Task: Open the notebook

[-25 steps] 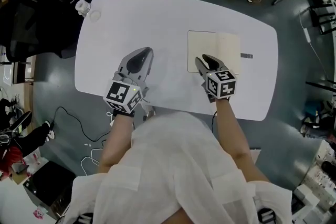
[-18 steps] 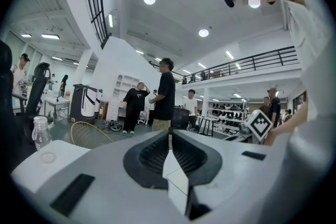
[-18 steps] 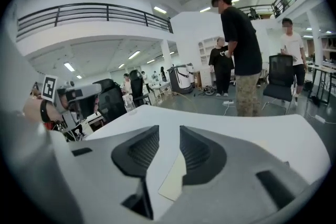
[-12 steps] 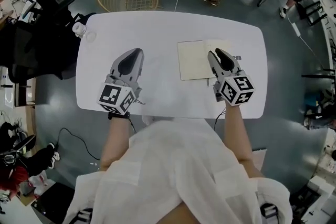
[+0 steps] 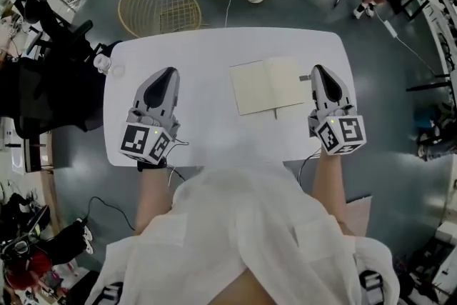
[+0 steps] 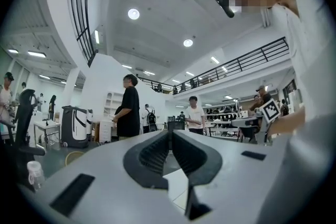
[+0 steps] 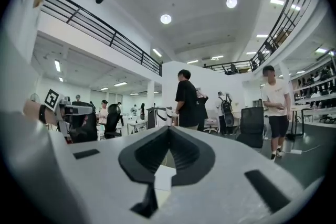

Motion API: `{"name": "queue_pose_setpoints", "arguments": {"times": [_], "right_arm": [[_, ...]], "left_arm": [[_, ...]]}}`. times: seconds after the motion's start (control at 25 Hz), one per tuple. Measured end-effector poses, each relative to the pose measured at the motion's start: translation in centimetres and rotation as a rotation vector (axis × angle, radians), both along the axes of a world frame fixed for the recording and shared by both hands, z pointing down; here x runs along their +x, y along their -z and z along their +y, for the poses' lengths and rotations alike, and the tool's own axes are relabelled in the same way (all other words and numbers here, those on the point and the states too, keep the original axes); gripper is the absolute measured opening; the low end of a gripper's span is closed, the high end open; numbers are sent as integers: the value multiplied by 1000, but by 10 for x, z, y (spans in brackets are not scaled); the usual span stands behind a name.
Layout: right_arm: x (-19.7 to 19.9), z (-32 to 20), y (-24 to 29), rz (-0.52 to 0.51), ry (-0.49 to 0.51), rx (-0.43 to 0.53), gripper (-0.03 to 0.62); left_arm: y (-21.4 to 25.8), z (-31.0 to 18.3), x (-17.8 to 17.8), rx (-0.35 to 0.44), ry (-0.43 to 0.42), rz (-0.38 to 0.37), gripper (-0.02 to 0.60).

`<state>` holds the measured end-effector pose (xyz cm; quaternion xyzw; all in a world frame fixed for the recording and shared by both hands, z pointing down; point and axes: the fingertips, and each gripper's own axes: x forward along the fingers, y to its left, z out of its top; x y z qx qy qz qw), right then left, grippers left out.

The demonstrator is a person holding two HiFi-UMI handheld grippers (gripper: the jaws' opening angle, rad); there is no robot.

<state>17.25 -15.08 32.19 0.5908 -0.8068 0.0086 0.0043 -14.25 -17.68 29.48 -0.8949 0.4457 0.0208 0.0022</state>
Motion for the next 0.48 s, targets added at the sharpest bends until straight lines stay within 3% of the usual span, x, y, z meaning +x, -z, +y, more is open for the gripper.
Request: {"name": "queue_pose_setpoints", "arguments": {"times": [0.48], "right_arm": [[38,24,24,37,-70,53,2]], "left_arm": [[17,3,26,38,-34,-23,18]]}}
